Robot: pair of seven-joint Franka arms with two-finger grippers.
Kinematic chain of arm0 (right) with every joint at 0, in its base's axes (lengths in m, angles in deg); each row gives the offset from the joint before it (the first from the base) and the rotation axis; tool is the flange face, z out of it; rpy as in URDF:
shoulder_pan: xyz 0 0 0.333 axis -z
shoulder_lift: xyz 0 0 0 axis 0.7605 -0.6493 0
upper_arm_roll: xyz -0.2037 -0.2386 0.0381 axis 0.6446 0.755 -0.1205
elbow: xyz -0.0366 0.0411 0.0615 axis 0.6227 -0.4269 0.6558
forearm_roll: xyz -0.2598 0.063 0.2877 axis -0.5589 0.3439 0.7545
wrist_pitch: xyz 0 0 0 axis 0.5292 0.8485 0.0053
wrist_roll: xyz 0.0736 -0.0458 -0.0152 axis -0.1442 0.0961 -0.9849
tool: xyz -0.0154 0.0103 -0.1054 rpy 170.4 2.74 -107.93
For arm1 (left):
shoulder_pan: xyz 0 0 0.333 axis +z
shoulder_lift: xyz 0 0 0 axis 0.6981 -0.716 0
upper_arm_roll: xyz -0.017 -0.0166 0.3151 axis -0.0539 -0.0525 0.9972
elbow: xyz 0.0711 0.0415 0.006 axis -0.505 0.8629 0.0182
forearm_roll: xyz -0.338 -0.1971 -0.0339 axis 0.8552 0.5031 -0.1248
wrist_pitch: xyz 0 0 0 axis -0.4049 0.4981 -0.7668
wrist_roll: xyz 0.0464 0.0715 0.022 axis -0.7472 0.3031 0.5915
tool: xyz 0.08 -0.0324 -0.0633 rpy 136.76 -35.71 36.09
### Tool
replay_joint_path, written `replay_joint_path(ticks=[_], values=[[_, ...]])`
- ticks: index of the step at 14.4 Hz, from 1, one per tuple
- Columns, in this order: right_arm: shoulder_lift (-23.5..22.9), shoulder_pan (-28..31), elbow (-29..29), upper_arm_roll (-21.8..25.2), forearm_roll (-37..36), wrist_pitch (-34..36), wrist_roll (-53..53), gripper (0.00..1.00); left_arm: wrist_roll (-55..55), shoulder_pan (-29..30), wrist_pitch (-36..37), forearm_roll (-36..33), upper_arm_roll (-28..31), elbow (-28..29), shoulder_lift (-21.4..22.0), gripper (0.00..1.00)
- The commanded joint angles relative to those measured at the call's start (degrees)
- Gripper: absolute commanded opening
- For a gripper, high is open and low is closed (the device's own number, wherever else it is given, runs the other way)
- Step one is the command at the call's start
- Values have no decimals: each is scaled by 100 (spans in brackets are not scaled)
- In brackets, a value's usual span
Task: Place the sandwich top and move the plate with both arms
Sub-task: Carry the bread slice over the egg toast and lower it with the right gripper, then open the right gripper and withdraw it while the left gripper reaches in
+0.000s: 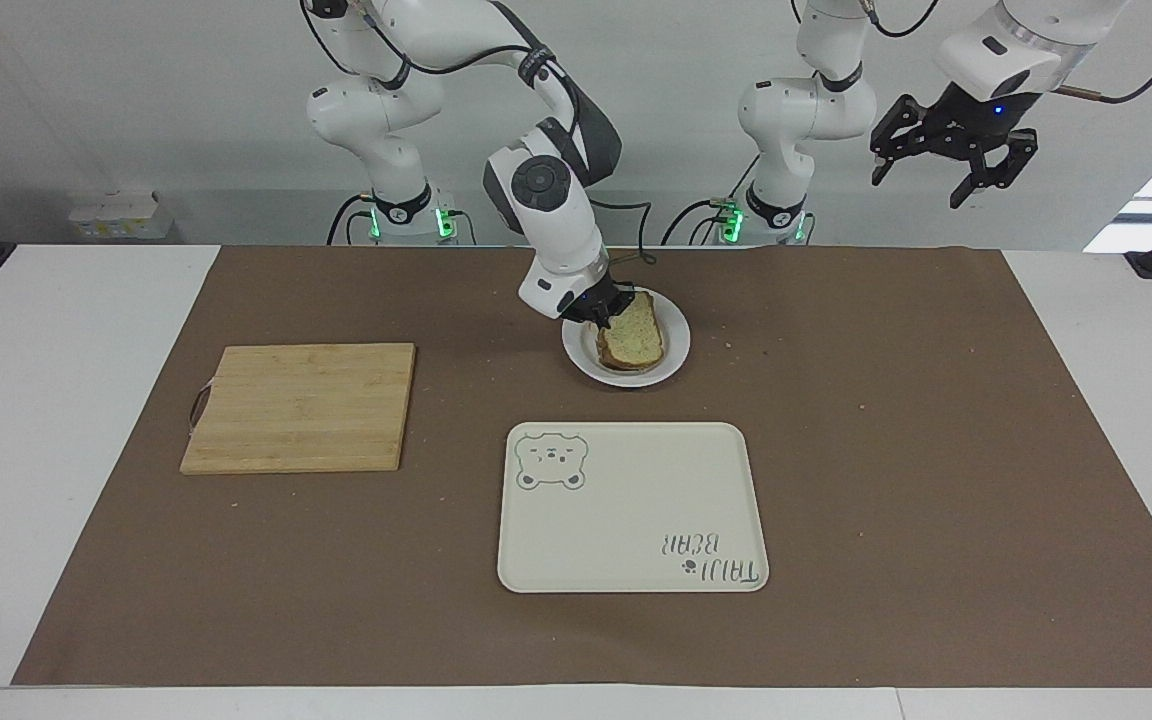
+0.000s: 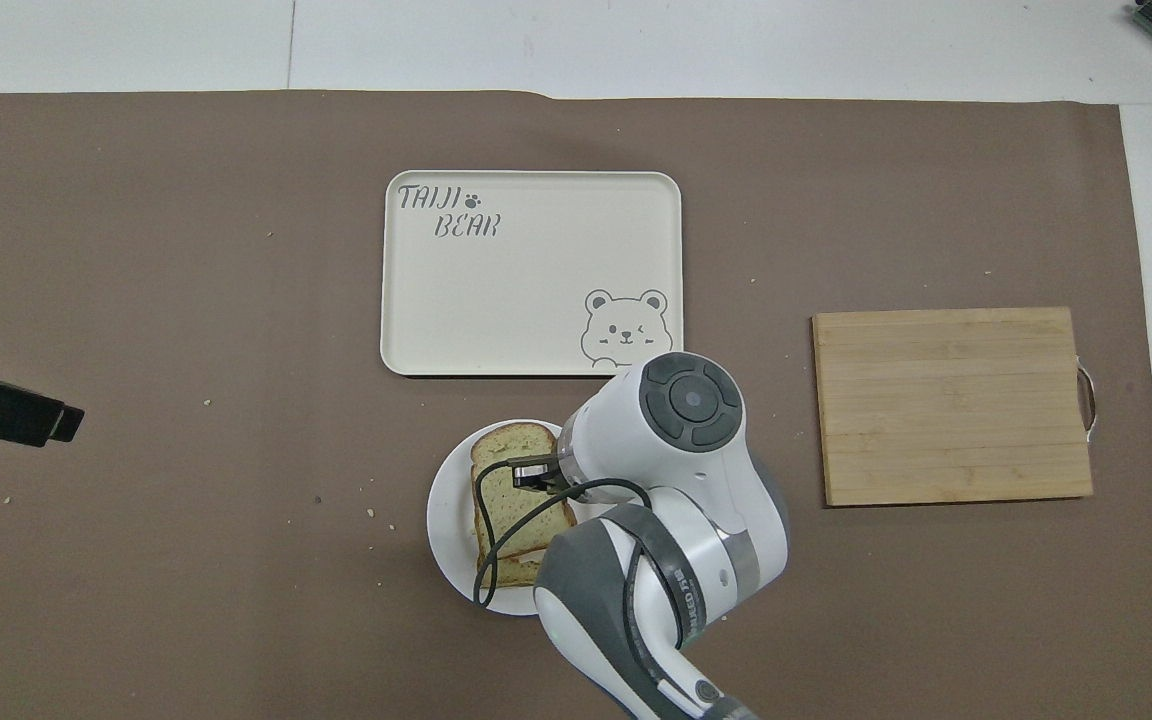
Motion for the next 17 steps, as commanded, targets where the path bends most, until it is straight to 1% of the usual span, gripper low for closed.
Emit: replay_joint_path(ticks=[1, 3, 5, 6, 7, 8, 11, 14, 17], values=[[7, -87, -145, 15, 234, -171, 138, 0, 32, -35, -65, 53, 22, 203, 166, 100], [-2, -95, -216, 15, 260, -197, 173, 0, 41, -96, -73, 53, 13, 256, 192, 100], [-11, -148, -339, 15, 269, -390, 279, 0, 32, -332, -91, 140, 13, 448, 323, 100], [-28, -113, -348, 15, 269, -390, 235, 12, 32, -412, -126, 228, 22, 563, 411, 100], [-37, -78, -348, 23, 269, -390, 226, 49, 32, -343, -213, 229, 39, 590, 429, 100], [-46, -52, -339, 32, 269, -390, 208, 99, 32, -342, -275, 237, 57, 555, 395, 100], [-108, 123, -191, 94, -46, -417, 60, 100, 15, -342, -513, 237, 66, 555, 386, 100], [-55, 817, 152, 50, -889, -320, -169, 100, 6, -333, -495, 237, 75, 555, 386, 100], [33, 1221, 275, 94, -1048, -320, -476, 100, -3, -325, -469, 229, 92, 555, 386, 100]])
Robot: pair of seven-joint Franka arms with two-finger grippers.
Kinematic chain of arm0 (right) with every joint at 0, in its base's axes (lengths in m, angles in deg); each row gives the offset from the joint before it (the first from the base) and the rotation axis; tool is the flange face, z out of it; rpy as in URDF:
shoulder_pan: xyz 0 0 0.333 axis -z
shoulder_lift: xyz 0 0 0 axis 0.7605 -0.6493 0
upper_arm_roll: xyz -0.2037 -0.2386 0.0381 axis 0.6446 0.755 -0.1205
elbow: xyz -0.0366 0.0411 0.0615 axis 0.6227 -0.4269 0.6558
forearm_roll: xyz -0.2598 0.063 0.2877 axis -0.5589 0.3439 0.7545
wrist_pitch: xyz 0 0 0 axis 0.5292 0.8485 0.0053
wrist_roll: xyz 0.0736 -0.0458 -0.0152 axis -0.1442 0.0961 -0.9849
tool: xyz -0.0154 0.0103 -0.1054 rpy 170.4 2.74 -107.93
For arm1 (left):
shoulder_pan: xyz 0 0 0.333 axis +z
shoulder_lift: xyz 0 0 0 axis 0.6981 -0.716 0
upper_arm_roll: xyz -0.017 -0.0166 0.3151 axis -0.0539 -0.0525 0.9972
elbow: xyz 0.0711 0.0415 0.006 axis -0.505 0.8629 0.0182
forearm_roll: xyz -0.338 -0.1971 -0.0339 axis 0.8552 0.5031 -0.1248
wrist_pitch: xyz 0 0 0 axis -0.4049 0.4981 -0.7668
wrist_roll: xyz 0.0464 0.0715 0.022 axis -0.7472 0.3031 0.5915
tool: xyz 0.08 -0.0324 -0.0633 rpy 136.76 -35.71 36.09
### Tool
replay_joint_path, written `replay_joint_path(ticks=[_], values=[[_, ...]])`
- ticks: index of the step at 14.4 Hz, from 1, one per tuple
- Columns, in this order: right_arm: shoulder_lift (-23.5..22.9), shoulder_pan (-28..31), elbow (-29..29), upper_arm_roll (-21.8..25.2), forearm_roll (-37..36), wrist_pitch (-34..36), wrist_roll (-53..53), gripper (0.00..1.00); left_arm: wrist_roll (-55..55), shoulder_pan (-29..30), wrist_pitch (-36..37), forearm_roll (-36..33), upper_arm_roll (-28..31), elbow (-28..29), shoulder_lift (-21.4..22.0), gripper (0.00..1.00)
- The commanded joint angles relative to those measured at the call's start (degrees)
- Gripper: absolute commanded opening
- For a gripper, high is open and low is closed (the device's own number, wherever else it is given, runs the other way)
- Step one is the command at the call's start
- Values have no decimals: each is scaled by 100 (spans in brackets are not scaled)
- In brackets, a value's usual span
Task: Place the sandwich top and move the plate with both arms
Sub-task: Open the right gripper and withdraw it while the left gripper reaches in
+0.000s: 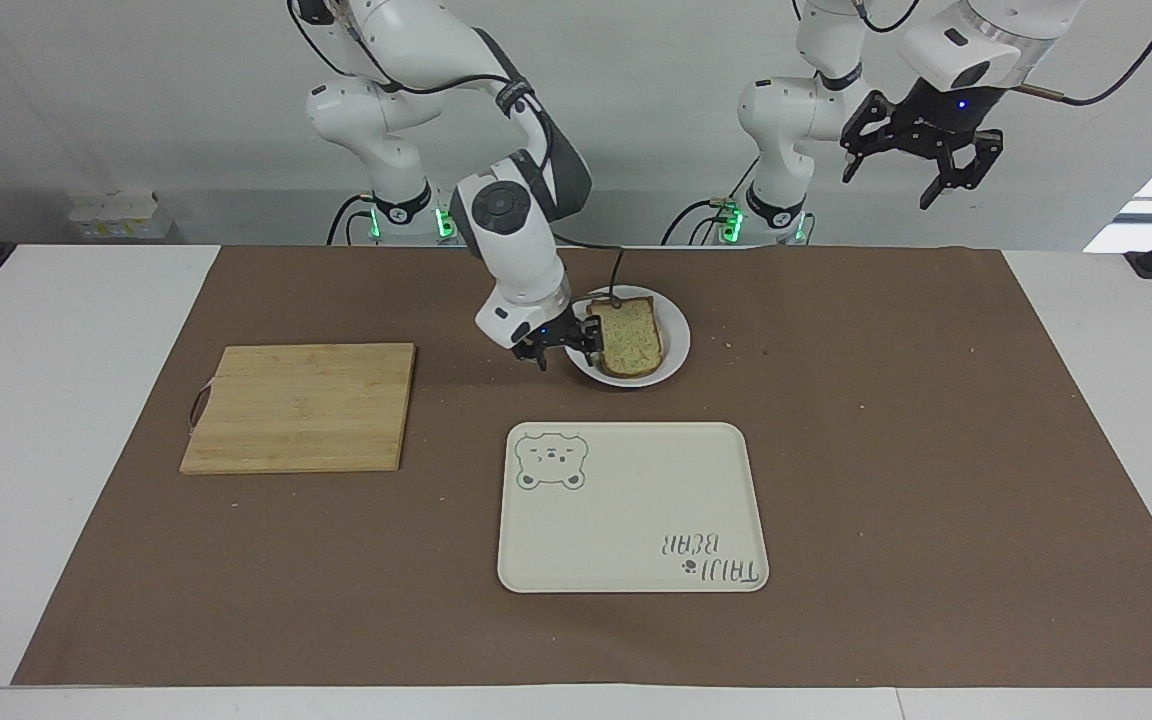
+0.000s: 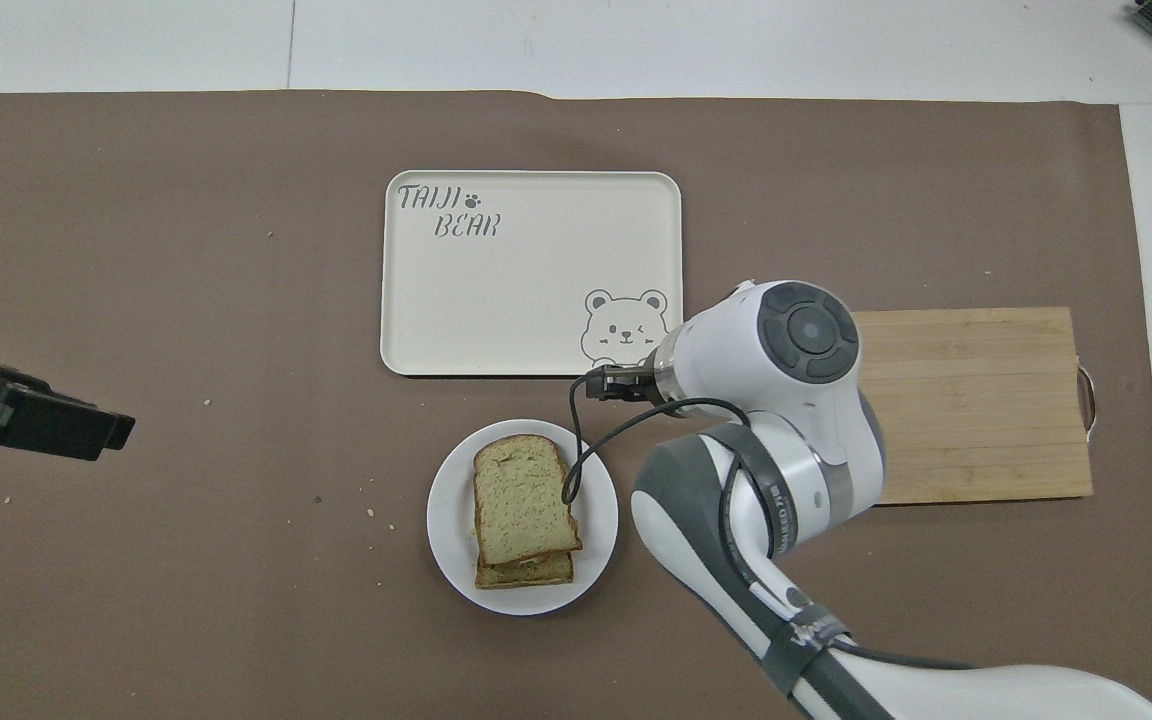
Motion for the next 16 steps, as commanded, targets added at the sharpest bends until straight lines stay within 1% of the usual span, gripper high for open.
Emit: replay_joint_path(ticks=[1, 3, 4, 8, 9, 11, 12, 13, 14, 15, 16], values=[[92, 399, 127, -45, -309, 97, -204, 100, -30, 27, -126, 62, 64, 211, 158, 100], [249, 742, 136, -54, -564, 229, -222, 100, -39, 107, -99, 62, 64, 211, 158, 100], [337, 874, 205, -54, -635, 404, -231, 100, -39, 107, -99, 62, 64, 211, 158, 100], [426, 1217, 723, -54, -855, 1361, -249, 100, -30, 116, -126, 79, 64, 316, 202, 100], [495, 1279, 794, -54, -942, 1476, -249, 100, -22, 150, -160, 88, 82, 421, 246, 100], [785, 1498, 795, -54, -943, 1583, -283, 100, -13, 256, -205, 297, 73, 597, 290, 100], [943, 1612, 795, -54, -943, 1757, -388, 100, -13, 265, -309, 403, 82, 772, 290, 100], [1084, 1692, 795, -45, -943, 1916, -520, 100, -13, 378, -528, 483, 90, 1096, 299, 100], [1242, 1806, 795, -45, -943, 2065, -625, 100, -13, 614, -808, 762, 82, 1482, 360, 100], [1374, 1929, 804, -36, -943, 2223, -740, 100, -13, 730, -1046, 1104, 90, 1938, 465, 100], [1497, 2052, 830, -28, -943, 2381, -863, 100, -21, 801, -1292, 1290, 99, 2430, 614, 100]])
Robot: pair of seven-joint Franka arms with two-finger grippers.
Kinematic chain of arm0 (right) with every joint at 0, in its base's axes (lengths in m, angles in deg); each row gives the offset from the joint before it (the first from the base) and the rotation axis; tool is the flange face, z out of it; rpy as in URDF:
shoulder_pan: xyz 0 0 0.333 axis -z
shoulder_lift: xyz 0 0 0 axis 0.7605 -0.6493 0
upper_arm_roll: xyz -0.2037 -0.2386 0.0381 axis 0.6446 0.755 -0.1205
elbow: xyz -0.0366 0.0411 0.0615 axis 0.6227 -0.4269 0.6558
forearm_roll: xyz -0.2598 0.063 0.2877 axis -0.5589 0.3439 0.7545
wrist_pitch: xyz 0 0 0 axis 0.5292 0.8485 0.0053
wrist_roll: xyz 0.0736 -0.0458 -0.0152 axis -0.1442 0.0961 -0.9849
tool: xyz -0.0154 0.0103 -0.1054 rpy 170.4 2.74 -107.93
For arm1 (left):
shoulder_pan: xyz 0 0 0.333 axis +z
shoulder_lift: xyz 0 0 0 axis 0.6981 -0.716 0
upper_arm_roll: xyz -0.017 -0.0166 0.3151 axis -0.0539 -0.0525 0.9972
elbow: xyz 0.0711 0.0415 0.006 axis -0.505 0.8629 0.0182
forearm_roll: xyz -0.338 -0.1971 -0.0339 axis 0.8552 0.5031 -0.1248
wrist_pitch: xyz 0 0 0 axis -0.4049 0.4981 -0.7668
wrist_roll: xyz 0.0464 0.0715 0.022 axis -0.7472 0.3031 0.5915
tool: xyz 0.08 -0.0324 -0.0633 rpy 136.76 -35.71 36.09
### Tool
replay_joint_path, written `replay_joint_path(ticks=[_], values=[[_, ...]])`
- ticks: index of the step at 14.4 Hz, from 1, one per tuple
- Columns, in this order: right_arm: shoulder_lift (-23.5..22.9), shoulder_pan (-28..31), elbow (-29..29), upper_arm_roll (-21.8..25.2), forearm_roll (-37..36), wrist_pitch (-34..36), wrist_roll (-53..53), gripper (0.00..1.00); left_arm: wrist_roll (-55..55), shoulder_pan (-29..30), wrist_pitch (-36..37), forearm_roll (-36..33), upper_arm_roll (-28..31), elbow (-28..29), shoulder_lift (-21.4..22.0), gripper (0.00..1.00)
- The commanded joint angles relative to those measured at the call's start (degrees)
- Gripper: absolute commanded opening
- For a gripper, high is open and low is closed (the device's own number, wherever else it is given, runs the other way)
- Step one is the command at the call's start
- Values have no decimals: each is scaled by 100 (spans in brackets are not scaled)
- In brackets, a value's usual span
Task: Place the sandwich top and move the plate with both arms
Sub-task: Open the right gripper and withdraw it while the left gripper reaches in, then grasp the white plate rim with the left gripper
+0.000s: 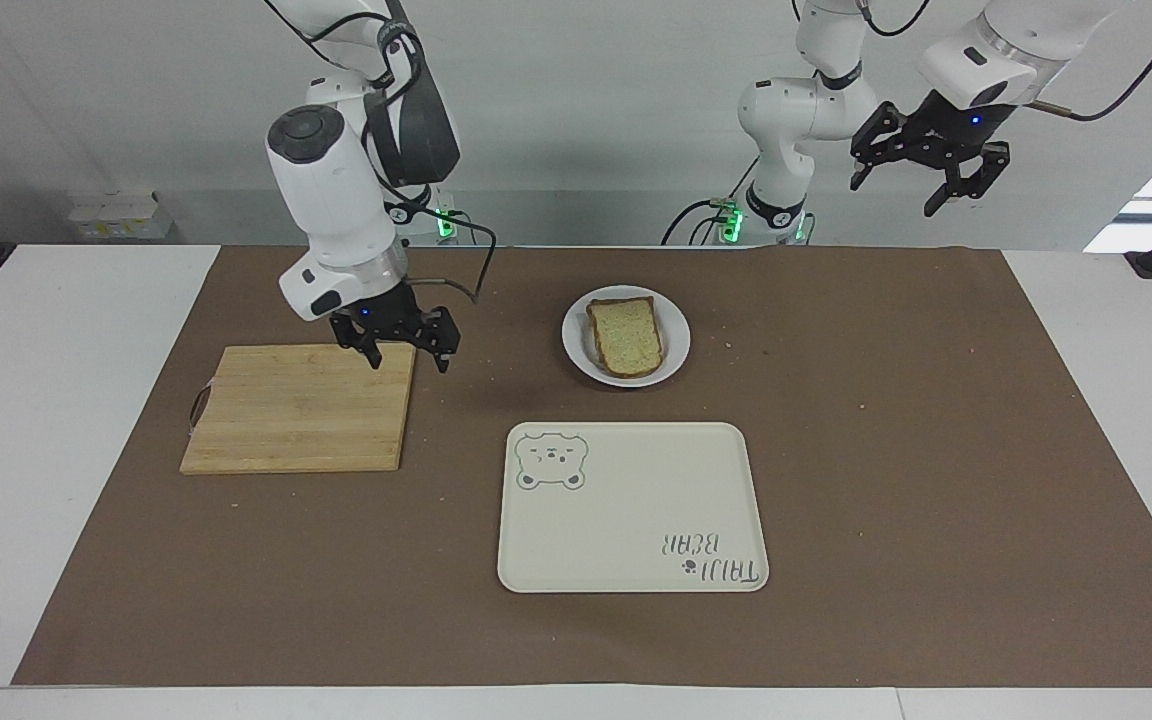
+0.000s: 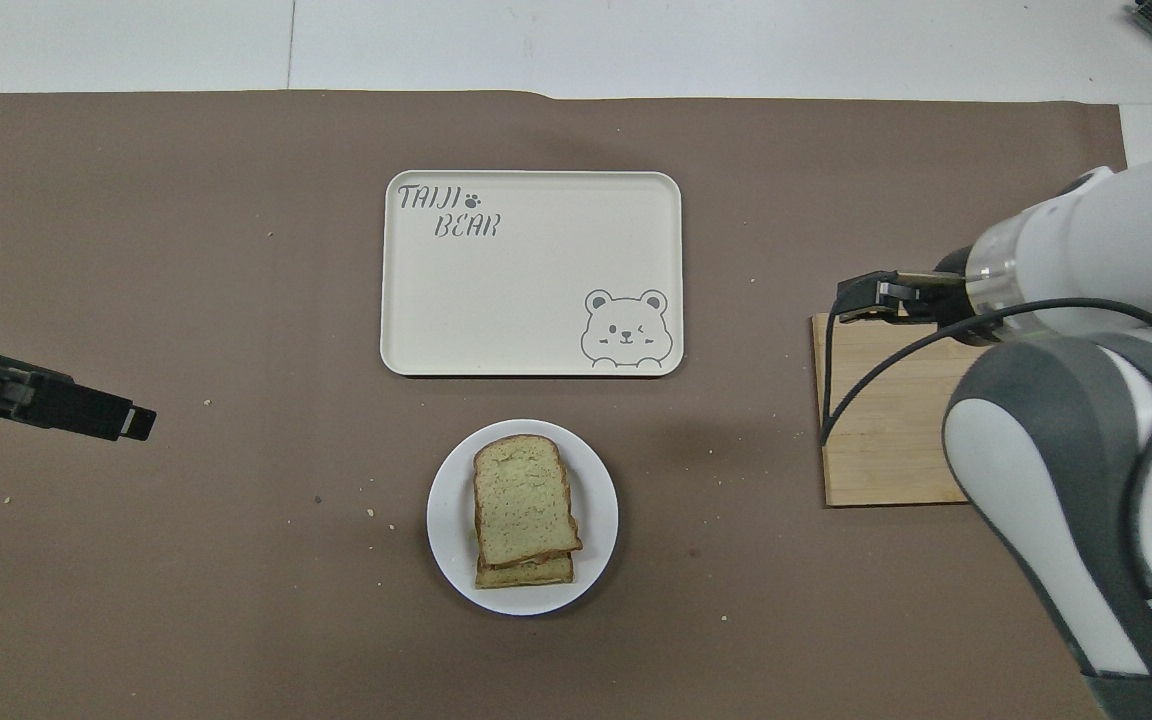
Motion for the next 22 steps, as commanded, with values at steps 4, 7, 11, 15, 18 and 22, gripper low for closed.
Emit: replay_joint_path(ticks=[4, 7, 11, 15, 18, 22], values=[[413, 401, 464, 146, -109, 1034, -644, 100, -56, 278, -2322, 1361, -13, 3157, 1155, 100], [431, 392, 868, 365, -118, 1588, -671, 100, -56, 181, -3160, 2196, -22, 3941, 1173, 100], [632, 392, 1011, 498, -100, 1897, -803, 100, -309, 50, -3933, 3119, -30, 4679, 1121, 90], [703, 392, 983, 568, -91, 1941, -820, 100, -803, -547, -4558, 3700, -22, 5208, 885, 60], [712, 392, 1046, 577, -240, 1898, -1188, 100, -838, -1231, -5268, 4516, -22, 5287, 515, 58], [756, 392, 1019, 594, -258, 1845, -1277, 100, -847, -1840, -5851, 4896, -22, 5445, 251, 58]])
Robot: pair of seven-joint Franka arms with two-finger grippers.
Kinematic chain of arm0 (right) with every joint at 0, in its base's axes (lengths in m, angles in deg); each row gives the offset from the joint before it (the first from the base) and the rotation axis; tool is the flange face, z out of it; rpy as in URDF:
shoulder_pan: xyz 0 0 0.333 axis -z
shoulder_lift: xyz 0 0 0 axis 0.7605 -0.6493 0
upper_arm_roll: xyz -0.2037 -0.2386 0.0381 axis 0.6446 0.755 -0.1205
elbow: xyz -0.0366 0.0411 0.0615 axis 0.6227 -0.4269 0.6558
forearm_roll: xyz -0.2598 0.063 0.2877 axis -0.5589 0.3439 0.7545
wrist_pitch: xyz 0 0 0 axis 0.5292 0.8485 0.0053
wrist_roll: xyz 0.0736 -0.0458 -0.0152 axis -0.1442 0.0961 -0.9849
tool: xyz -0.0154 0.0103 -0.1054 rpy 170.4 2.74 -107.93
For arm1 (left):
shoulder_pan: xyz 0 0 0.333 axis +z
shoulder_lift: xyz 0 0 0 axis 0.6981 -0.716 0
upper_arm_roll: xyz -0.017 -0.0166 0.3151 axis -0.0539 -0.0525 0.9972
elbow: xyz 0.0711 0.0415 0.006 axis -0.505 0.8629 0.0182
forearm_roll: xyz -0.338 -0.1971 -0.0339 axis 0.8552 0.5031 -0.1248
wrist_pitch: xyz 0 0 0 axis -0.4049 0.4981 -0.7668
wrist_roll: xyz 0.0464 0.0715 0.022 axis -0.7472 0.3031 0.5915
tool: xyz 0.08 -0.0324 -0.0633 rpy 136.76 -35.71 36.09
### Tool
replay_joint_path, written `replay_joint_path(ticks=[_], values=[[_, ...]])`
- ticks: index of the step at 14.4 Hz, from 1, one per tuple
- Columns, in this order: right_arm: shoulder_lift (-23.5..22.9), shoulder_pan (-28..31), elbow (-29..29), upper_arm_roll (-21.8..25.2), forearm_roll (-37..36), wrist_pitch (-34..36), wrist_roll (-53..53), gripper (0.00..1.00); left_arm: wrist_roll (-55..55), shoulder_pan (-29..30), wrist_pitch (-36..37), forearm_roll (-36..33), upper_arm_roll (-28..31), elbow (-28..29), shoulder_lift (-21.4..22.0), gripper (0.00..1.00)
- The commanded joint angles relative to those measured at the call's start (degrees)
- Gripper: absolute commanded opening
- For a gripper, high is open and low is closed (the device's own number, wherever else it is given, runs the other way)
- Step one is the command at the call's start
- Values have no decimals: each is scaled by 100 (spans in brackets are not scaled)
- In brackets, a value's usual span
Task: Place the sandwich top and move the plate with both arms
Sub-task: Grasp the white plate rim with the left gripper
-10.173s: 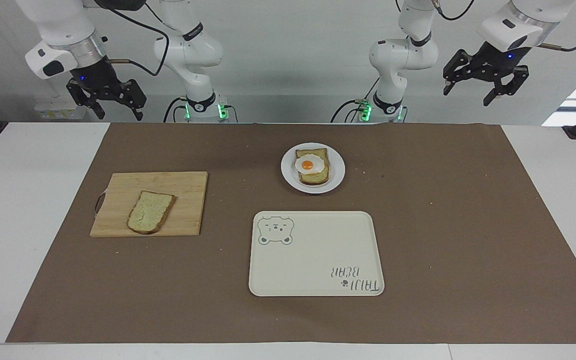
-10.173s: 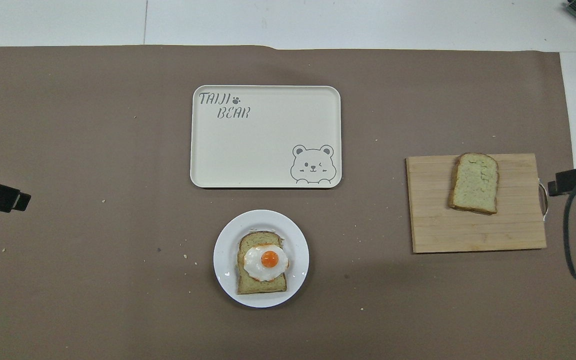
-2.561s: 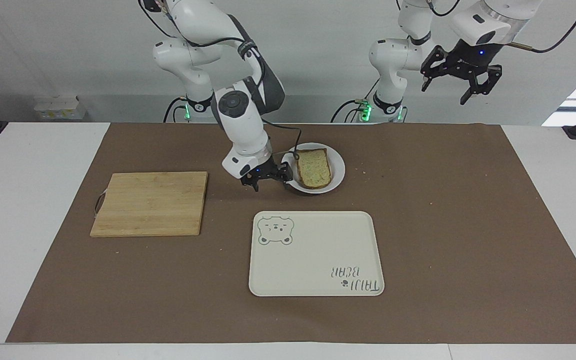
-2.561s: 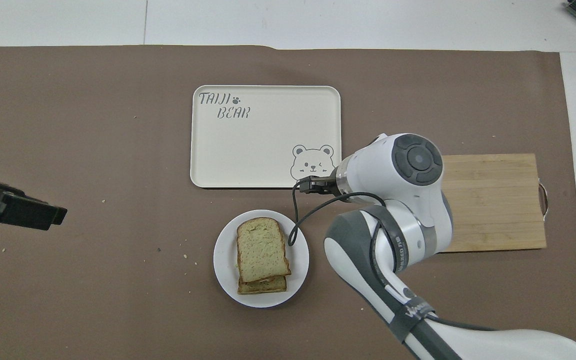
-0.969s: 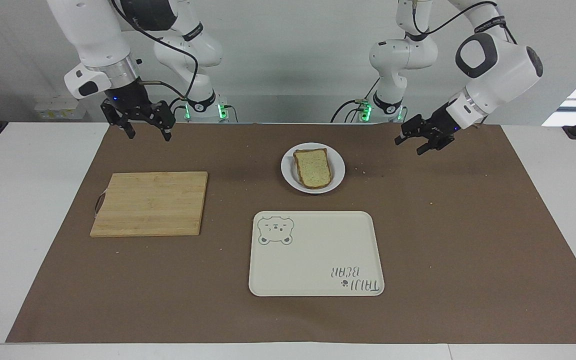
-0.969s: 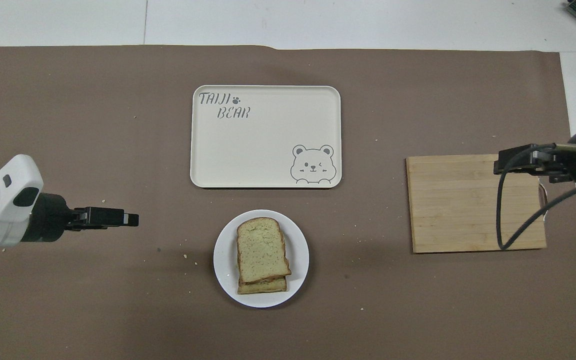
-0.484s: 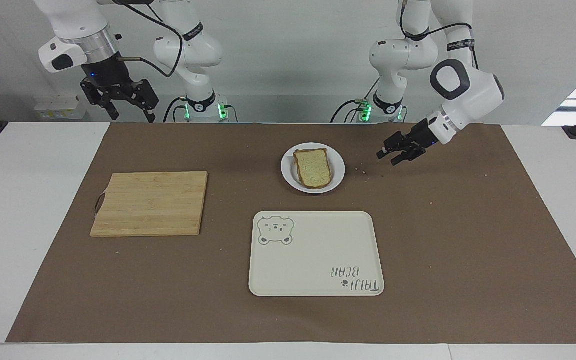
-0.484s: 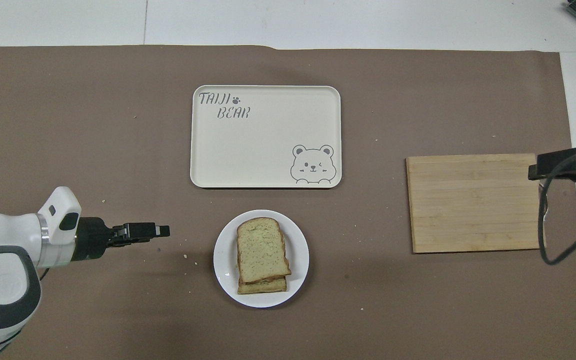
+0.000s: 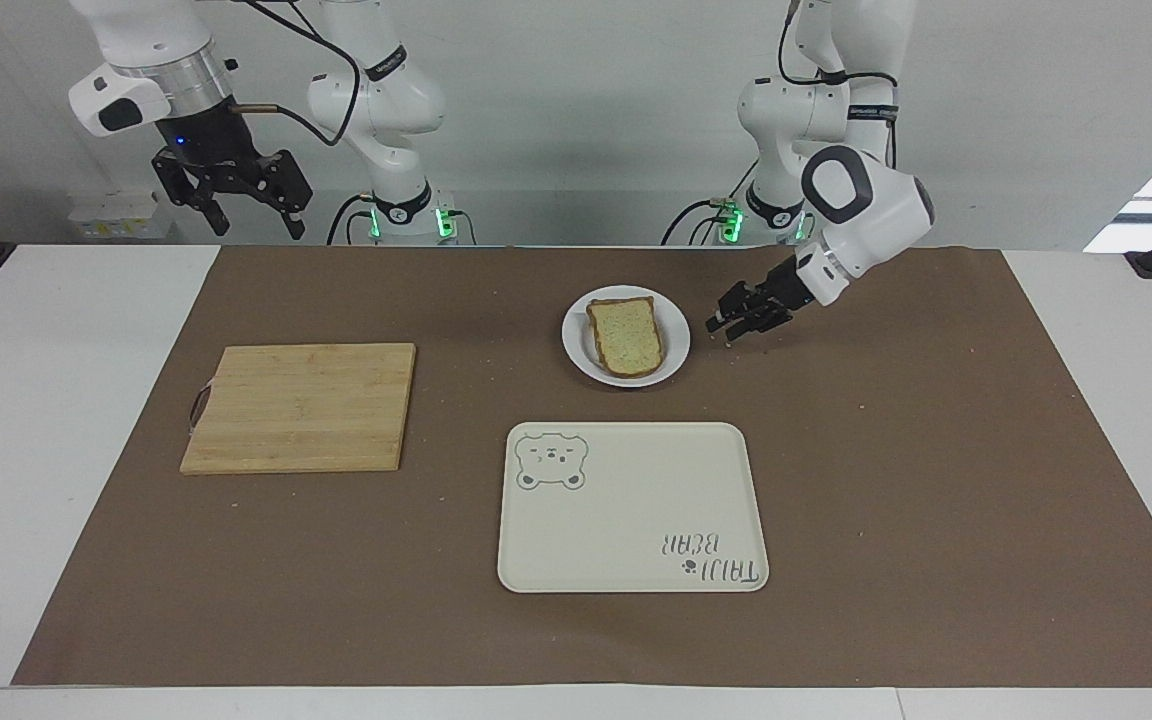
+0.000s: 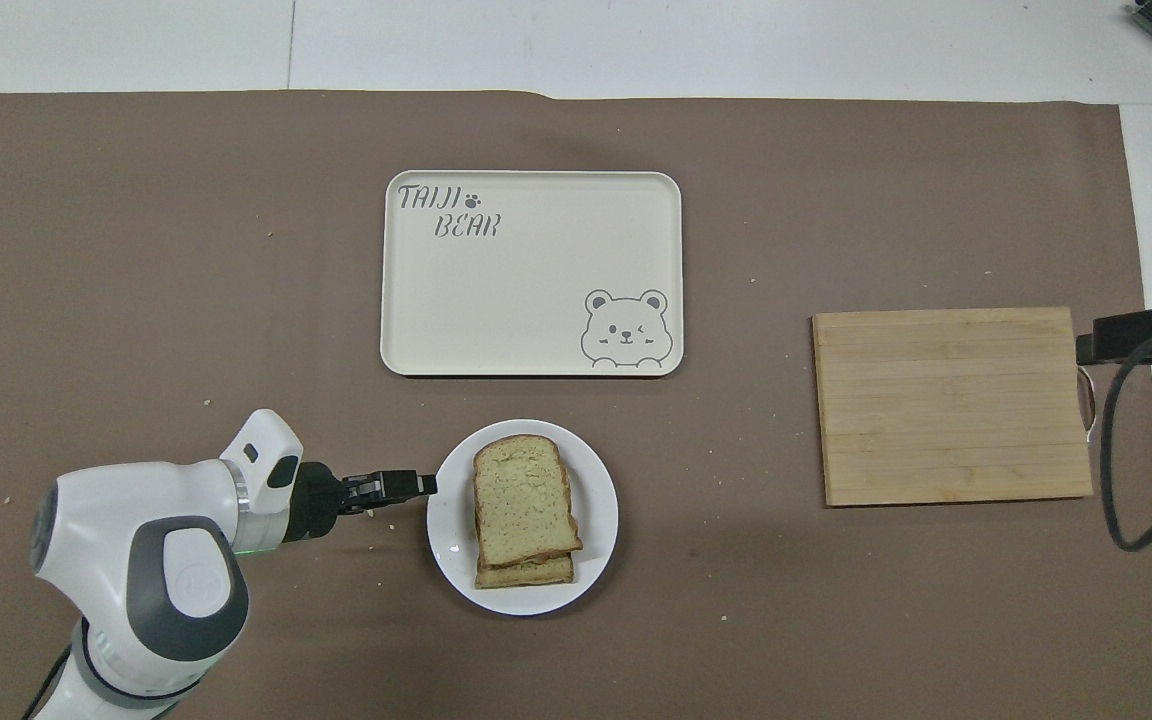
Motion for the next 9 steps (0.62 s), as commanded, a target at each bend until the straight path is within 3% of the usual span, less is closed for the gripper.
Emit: replay_joint_path(ticks=[1, 3, 7, 9], values=[[72, 33, -25, -17, -98, -5, -159, 100, -182, -170, -197, 173, 82, 168, -87, 58], [63, 41, 1, -8, -45, 29, -132, 100, -236, -179, -206, 278, 73, 221, -87, 54], [63, 33, 2, -43, 16, 30, -132, 100, -236, -398, -214, 419, 82, 388, -9, 26], [63, 33, 2, -26, 17, 30, -132, 100, -209, -486, -215, 419, 82, 441, 18, 22]])
